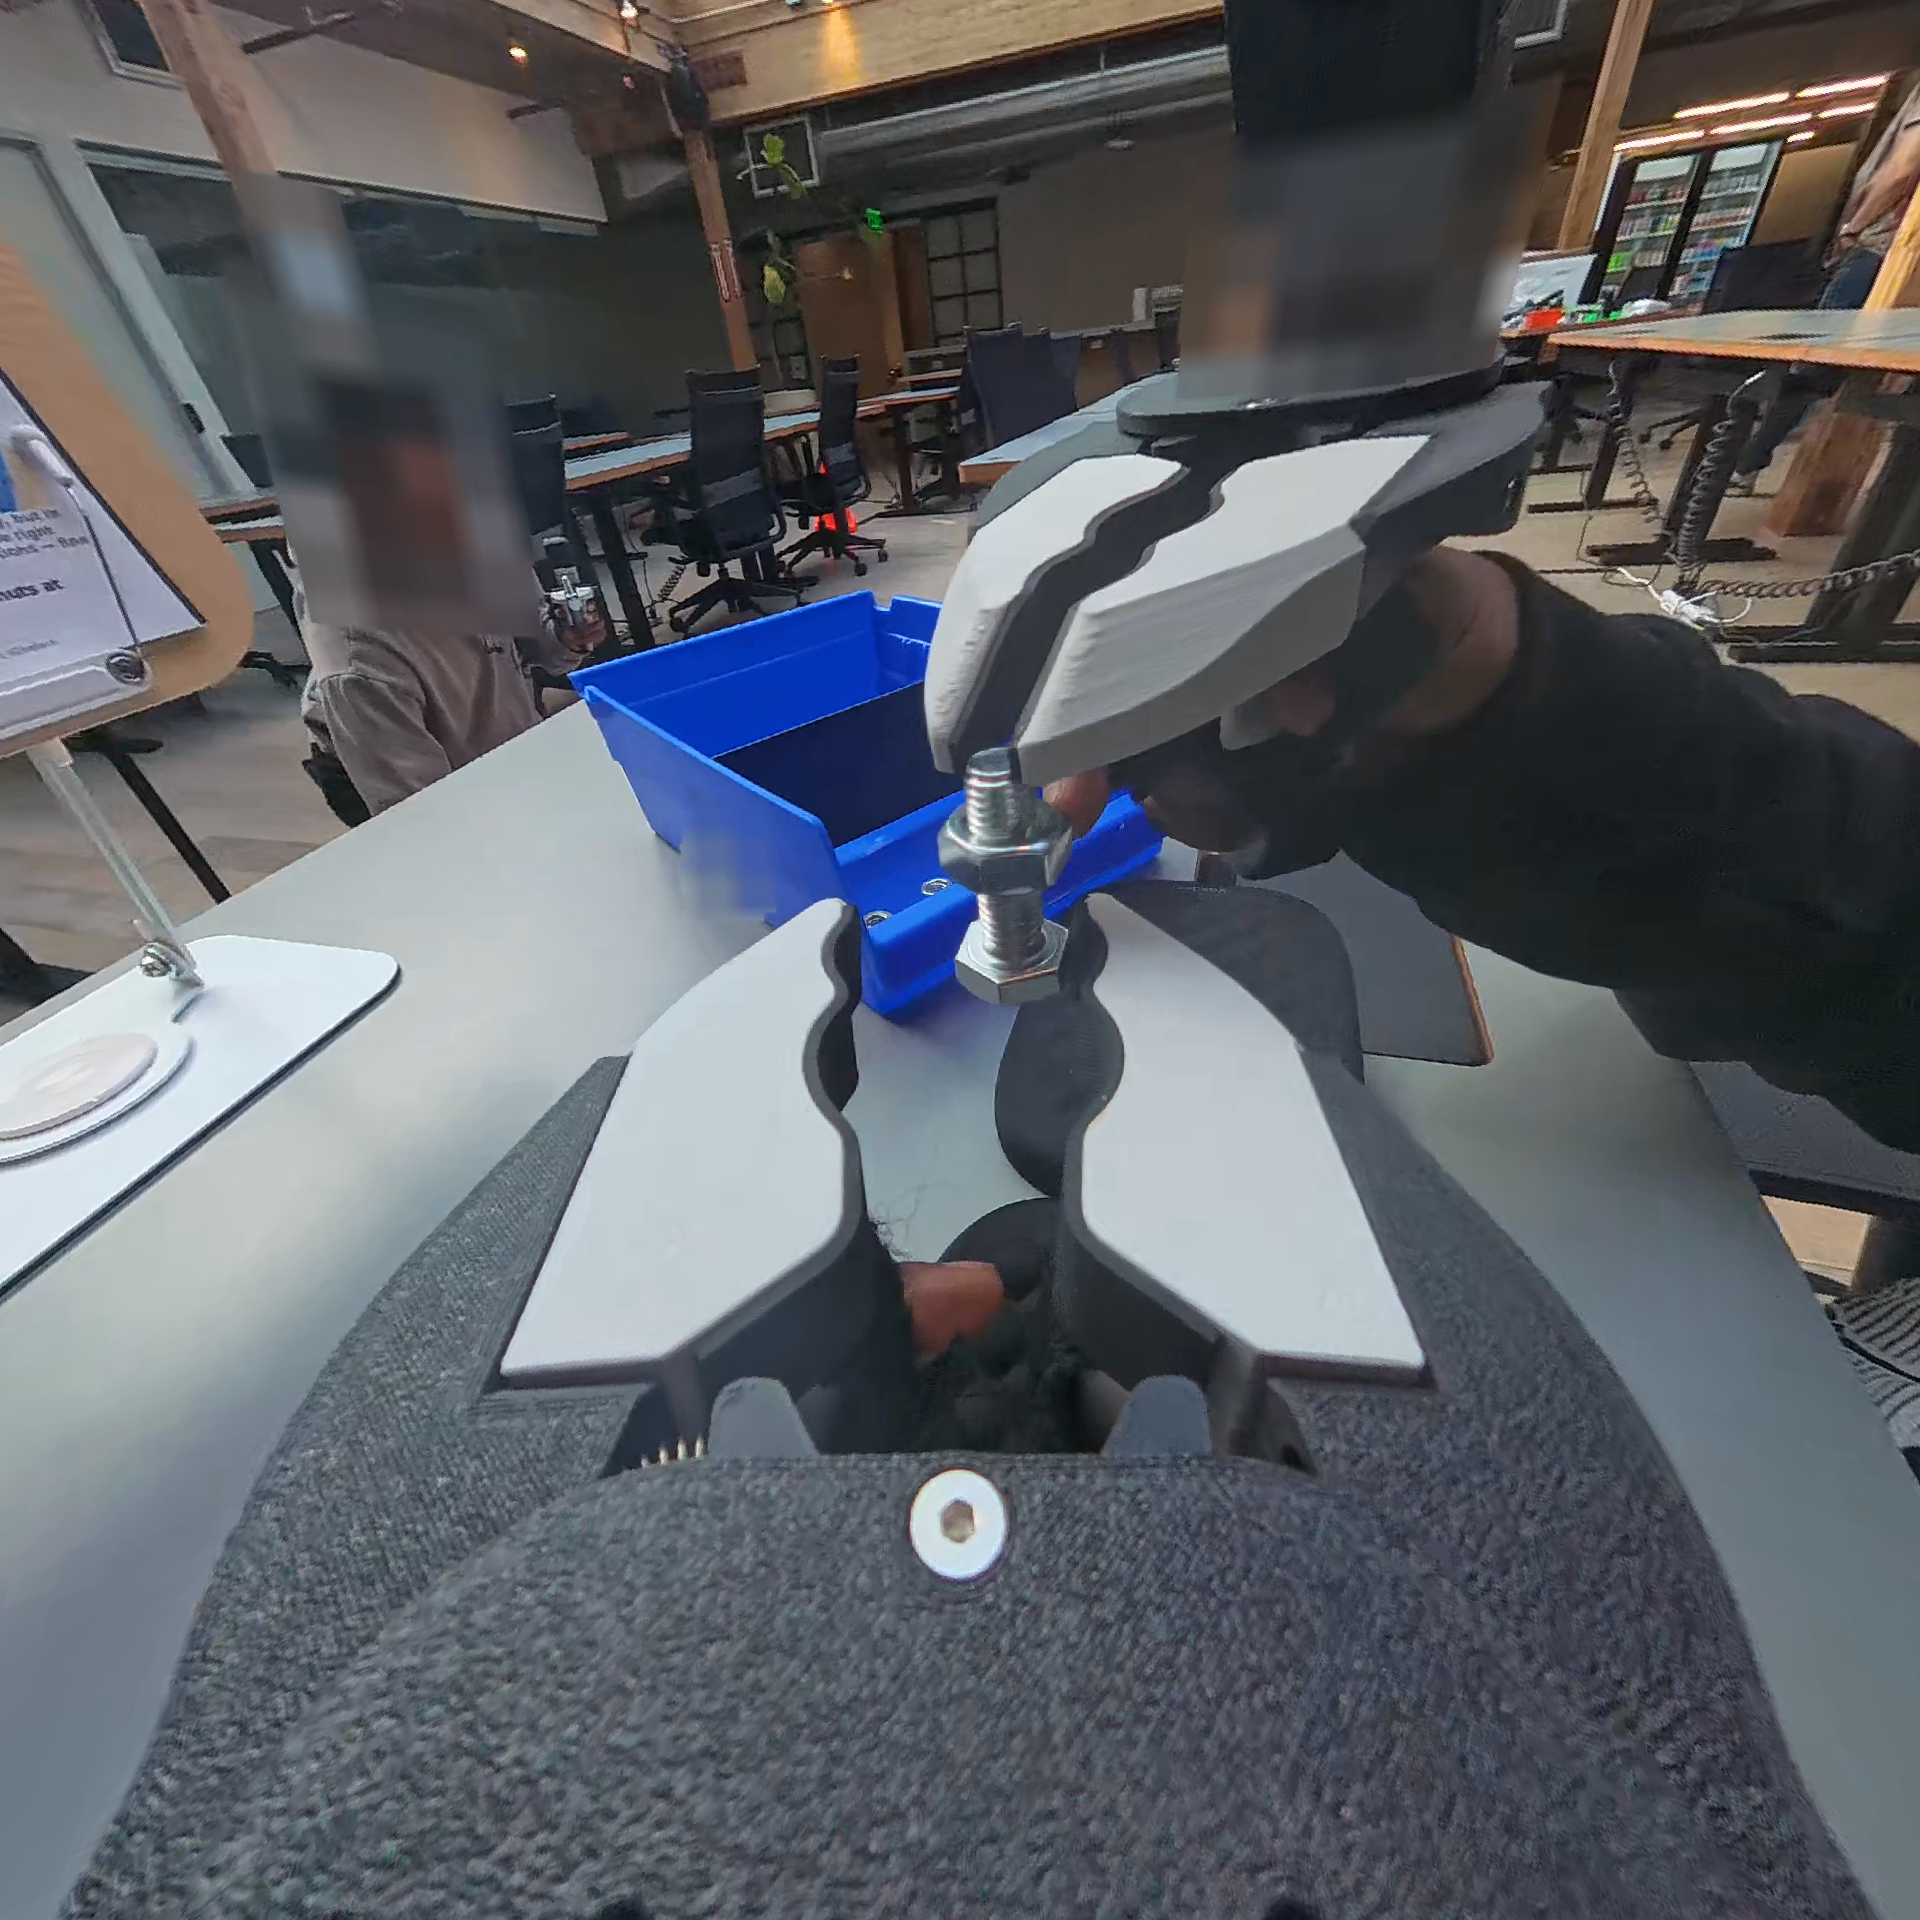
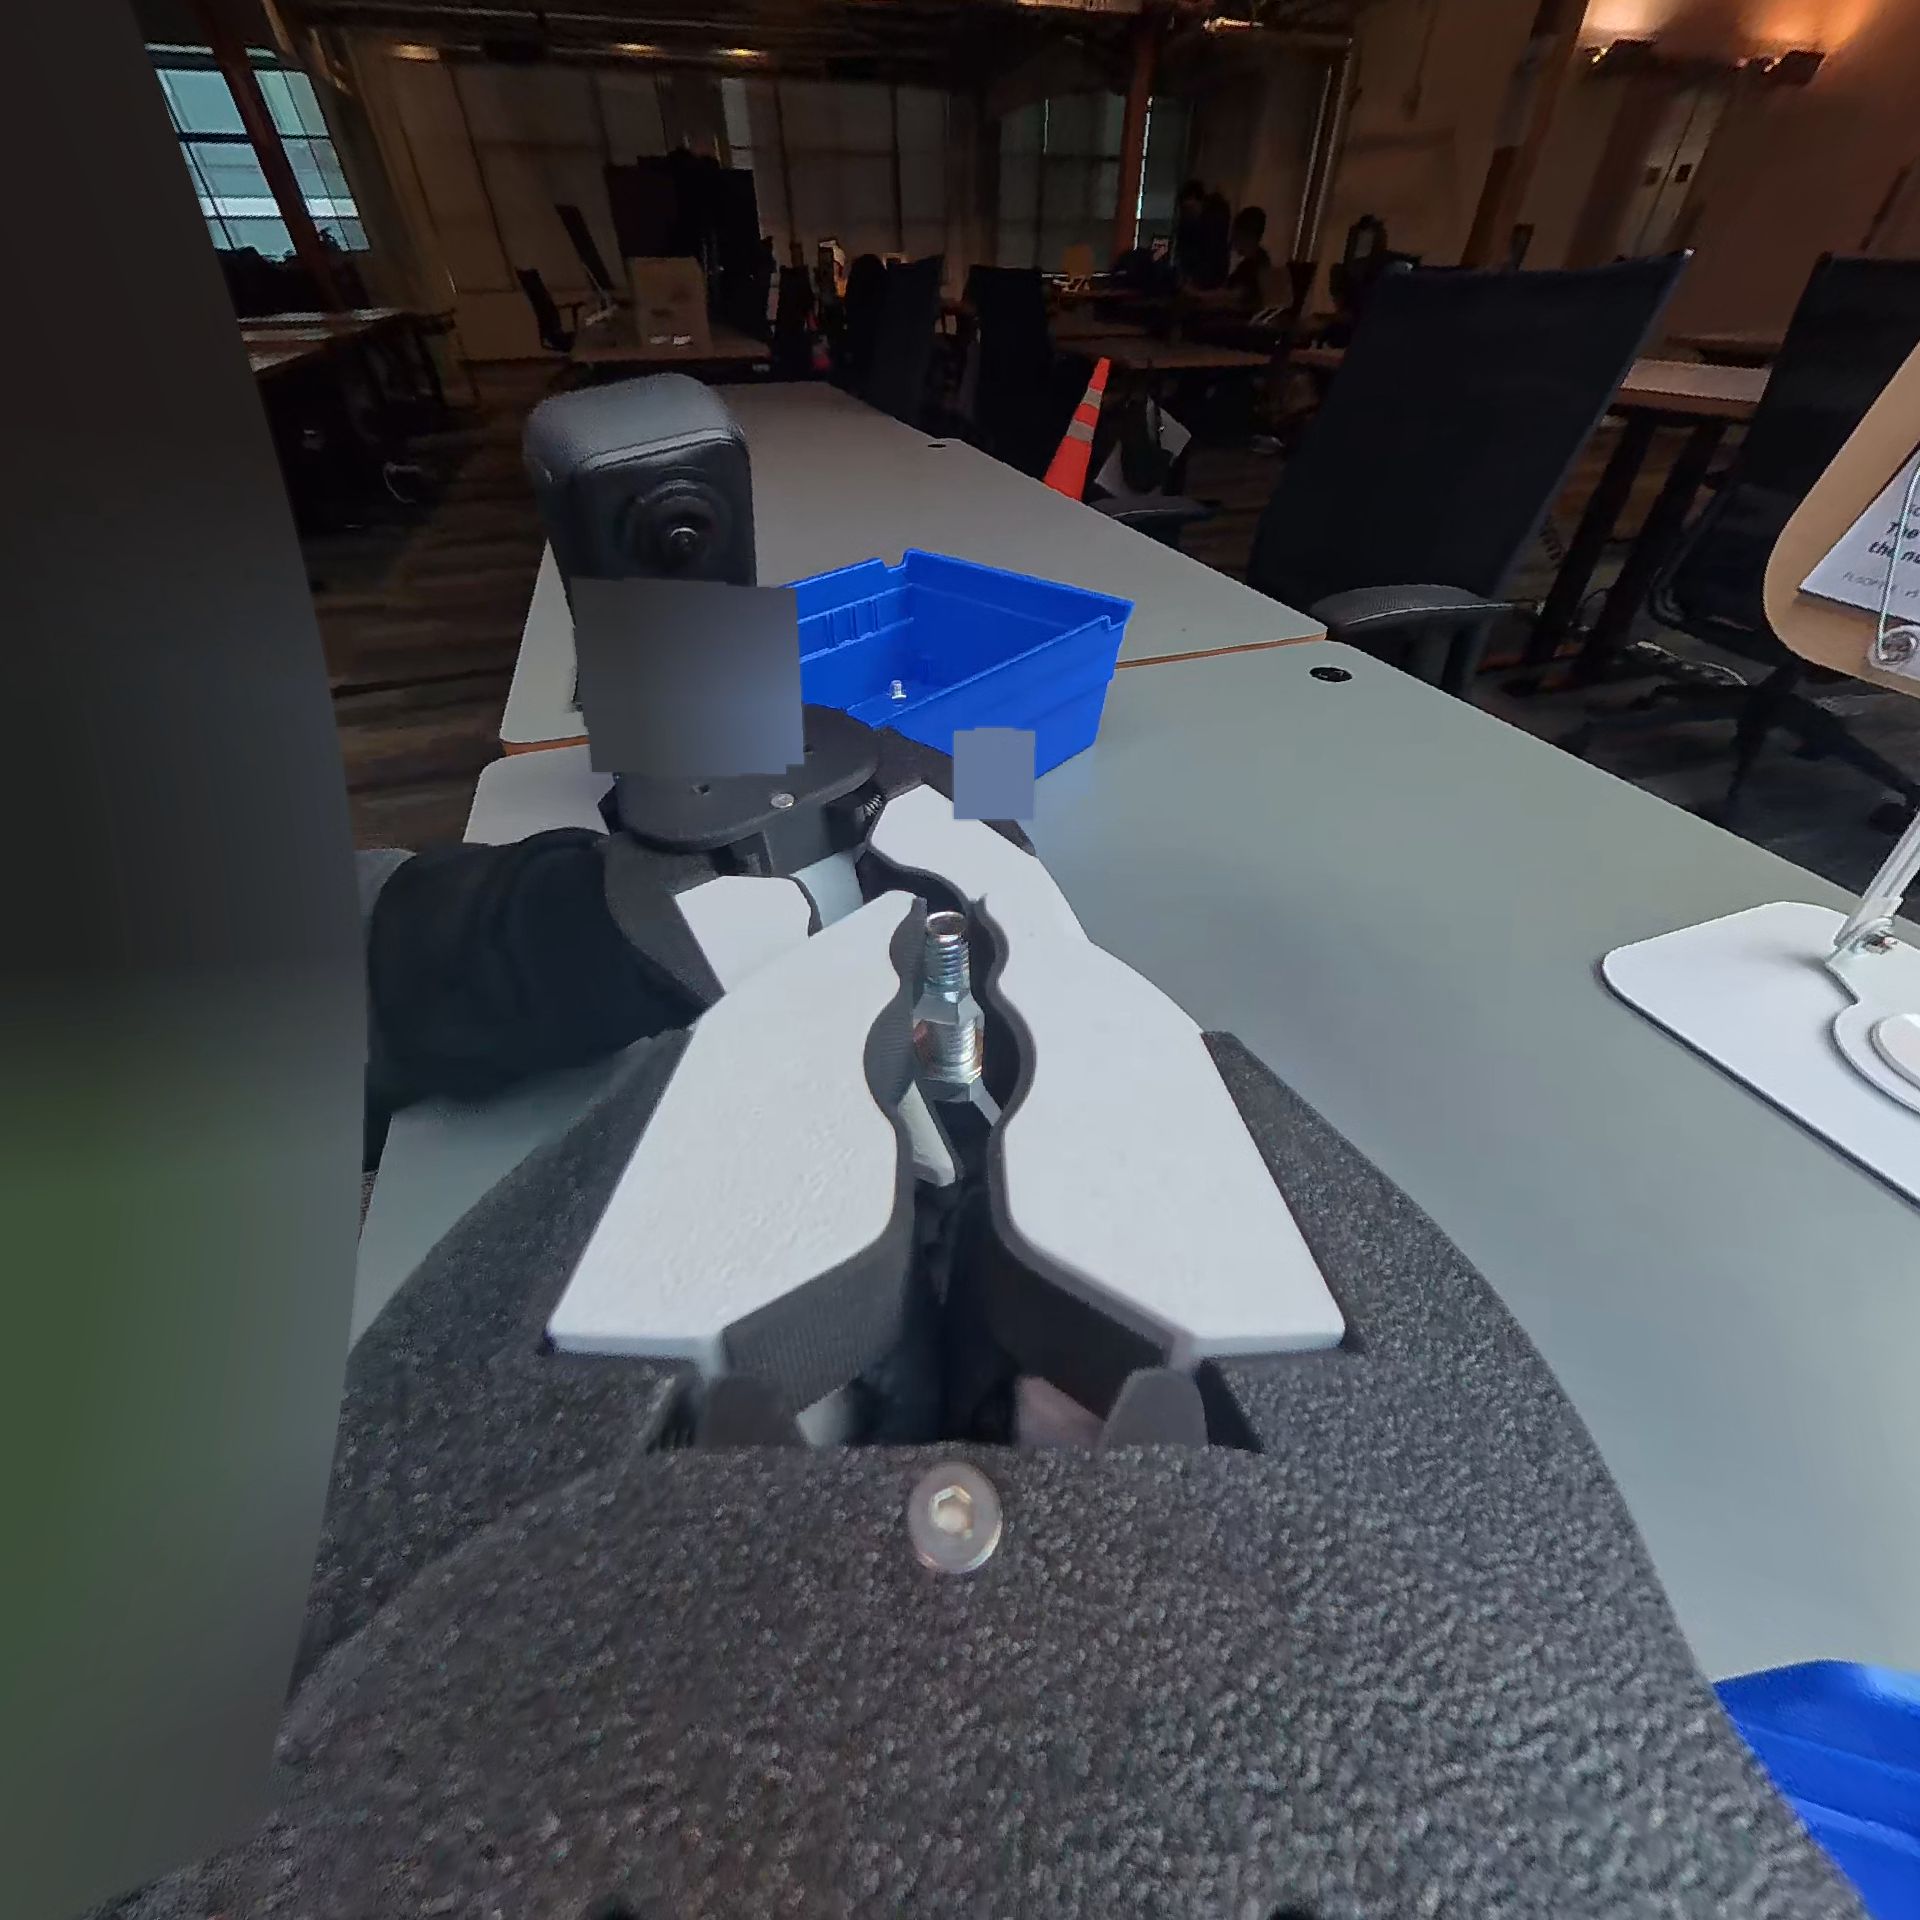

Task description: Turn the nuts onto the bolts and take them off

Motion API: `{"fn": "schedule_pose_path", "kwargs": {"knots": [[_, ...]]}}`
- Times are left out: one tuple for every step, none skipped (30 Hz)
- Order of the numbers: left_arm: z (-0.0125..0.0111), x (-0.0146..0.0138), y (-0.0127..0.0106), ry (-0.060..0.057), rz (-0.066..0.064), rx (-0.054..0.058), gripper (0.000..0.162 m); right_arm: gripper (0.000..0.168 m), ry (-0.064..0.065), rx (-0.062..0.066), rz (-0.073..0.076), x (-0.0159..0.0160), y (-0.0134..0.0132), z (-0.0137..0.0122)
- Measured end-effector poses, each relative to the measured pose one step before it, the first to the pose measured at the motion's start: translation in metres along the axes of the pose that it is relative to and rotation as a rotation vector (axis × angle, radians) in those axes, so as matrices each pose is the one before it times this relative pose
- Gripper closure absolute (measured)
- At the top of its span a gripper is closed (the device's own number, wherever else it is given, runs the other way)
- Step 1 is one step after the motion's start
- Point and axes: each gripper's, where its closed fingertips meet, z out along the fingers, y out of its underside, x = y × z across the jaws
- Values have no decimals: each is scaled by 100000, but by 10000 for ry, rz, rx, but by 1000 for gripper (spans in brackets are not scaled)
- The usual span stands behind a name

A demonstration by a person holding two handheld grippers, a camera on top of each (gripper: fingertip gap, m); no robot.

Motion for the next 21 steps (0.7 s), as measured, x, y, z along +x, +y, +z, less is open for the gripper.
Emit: {"fn": "schedule_pose_path", "kwargs": {"knots": [[142,-6,149,-46,-5,-57,126,162,22,32,84,132,72,71],[131,-27,219,-37,23,-112,126,162,-28,70,100,63,-23,42],[113,-28,217,-48,94,-109,126,162,-50,77,110,13,-76,56],[86,26,146,-16,108,-54,126,162,13,67,89,68,-71,47],[72,62,132,8,52,-39,126,162,42,7,32,104,2,62],[56,-30,74,-44,1,-18,125,162,39,-49,-19,87,81,73],[21,-45,5,-55,16,32,126,162,37,-8,3,70,51,76],[0,-18,-15,-34,30,32,127,162,23,32,37,55,-10,76],[14,-87,6,-79,33,-2,128,162,7,51,55,29,-32,68],[18,-141,62,-132,65,-44,128,162,-4,43,31,9,-32,69],[21,-104,38,-99,101,-28,129,162,13,32,7,20,-15,60],[2,21,20,-10,52,-9,130,162,-6,20,-9,0,-20,57],[-3,32,-17,18,-34,25,131,162,-33,15,-1,-35,-3,47],[-12,35,-27,39,-64,46,132,162,-23,42,16,-13,-56,29],[-27,5,-12,33,-63,29,133,162,43,21,50,77,-31,15],[-31,-190,-18,-105,-43,26,133,162,93,-3,54,153,-1,11],[-52,-207,-60,-141,14,44,134,162,139,21,47,183,-29,7],[-42,-197,-66,-153,40,27,135,162,163,74,32,177,-100,-7],[-47,-341,-90,-283,55,25,135,162,186,97,36,169,-138,0],[-32,-424,-94,-371,103,9,134,162,245,107,70,245,-152,-1],[-26,-359,-58,-359,159,-19,133,162,254,93,10,204,-149,14]]}}
